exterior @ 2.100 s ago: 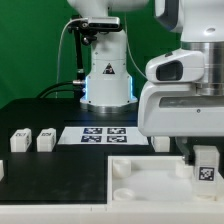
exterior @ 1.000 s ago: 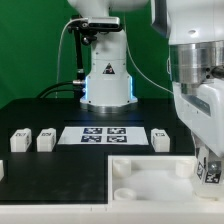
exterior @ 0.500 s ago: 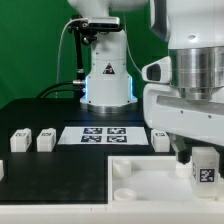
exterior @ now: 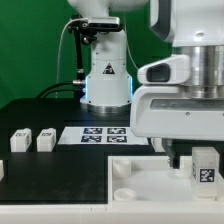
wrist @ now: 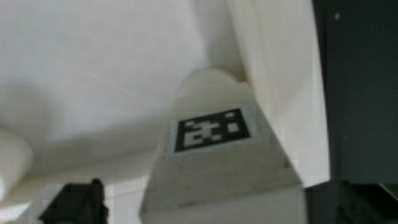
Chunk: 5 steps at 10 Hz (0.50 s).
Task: Assemble one leg
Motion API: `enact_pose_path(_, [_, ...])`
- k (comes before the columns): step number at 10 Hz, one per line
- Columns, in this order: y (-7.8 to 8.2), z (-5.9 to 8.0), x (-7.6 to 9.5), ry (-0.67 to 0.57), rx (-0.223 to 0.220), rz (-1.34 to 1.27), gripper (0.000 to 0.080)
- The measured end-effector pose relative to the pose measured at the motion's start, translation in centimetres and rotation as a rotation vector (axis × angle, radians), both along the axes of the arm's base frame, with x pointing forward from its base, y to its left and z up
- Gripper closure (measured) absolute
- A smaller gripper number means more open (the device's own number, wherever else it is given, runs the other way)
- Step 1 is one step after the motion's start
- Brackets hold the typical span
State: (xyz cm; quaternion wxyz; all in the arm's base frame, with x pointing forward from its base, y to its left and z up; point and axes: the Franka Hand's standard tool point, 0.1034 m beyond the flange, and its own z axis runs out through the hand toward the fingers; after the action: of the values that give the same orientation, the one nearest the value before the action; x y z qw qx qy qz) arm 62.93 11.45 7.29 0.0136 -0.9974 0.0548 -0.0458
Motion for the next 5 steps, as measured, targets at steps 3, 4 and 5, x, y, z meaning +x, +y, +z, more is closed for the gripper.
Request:
enact_pose_path(3, [-0.12, 0.08, 0.01, -0.001, -0.002, 0.06, 0.0303])
enact_pose_path(4, [-0.13, 0.08, 0.01, 0.0, -0.002, 0.058, 0.0303])
enact_pose_path(5, [-0.1, 0.05, 0.0, 0.001, 0.004, -0.001, 0.0438])
